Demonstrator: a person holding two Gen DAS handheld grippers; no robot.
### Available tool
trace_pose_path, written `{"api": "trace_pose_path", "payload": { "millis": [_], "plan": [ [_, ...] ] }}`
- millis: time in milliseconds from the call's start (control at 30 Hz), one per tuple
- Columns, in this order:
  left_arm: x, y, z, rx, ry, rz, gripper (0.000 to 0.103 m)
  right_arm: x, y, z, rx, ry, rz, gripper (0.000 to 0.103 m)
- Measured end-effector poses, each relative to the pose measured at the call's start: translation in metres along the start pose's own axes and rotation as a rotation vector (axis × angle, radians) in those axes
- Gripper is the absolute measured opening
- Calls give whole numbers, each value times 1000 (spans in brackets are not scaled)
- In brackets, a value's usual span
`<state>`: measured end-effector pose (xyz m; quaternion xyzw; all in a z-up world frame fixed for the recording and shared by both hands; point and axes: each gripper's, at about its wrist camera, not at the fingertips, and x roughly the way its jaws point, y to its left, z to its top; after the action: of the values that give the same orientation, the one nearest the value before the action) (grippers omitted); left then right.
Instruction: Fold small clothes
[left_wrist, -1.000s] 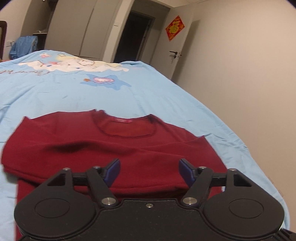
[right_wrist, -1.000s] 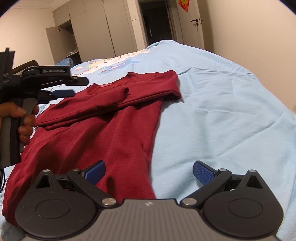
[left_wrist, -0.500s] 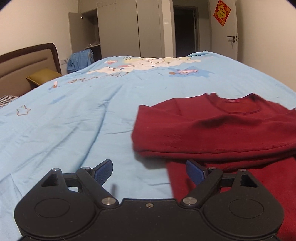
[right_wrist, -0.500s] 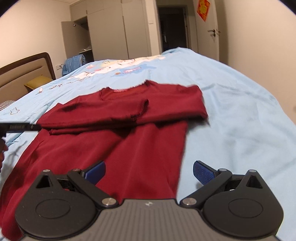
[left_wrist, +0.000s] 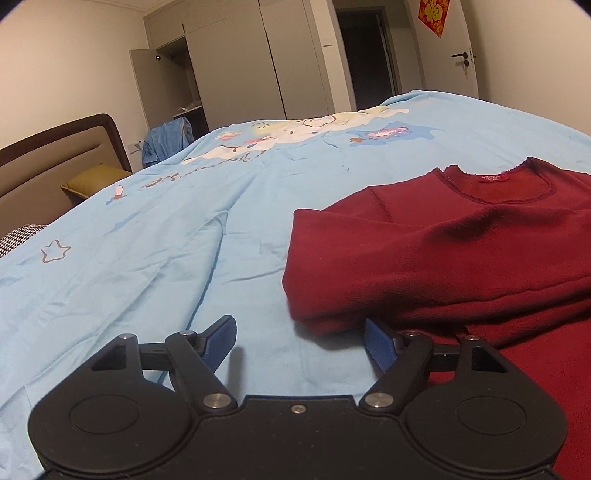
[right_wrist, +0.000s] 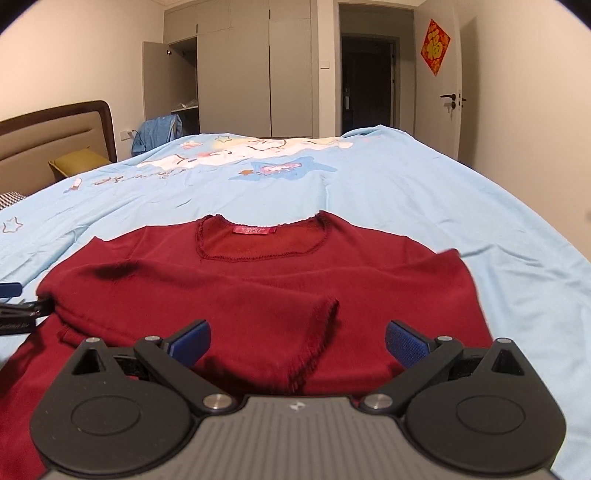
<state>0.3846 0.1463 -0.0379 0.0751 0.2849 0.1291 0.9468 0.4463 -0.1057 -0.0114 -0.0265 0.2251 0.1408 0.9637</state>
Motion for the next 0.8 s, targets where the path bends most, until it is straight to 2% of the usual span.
{"api": "trace_pose_path", "payload": {
  "millis": [133, 267, 333, 400, 467, 667, 800],
  "plan": [
    [-1, 1, -6, 12, 9, 1, 78, 22, 5, -6, -47, 31, -56, 103],
    [4, 0, -2, 12, 4, 23, 78, 33, 0, -19, -9, 34, -95, 103],
    [7, 0, 1, 6, -4, 39, 73, 32, -2, -25, -9, 20, -94, 103],
    [9, 3, 4, -18, -16, 51, 60, 32, -3, -26, -10, 19, -92, 103],
    [8, 6, 7, -46, -33, 59, 55, 33, -6, -26, 0, 25, -83, 103],
    [-6, 9, 17, -90, -139, 39, 45, 32, -9, -28, 18, 21, -69, 103],
    [-3, 5, 24, -76, -141, -1, 21, 32, -9, -28, 18, 20, -70, 103]
  ]
}}
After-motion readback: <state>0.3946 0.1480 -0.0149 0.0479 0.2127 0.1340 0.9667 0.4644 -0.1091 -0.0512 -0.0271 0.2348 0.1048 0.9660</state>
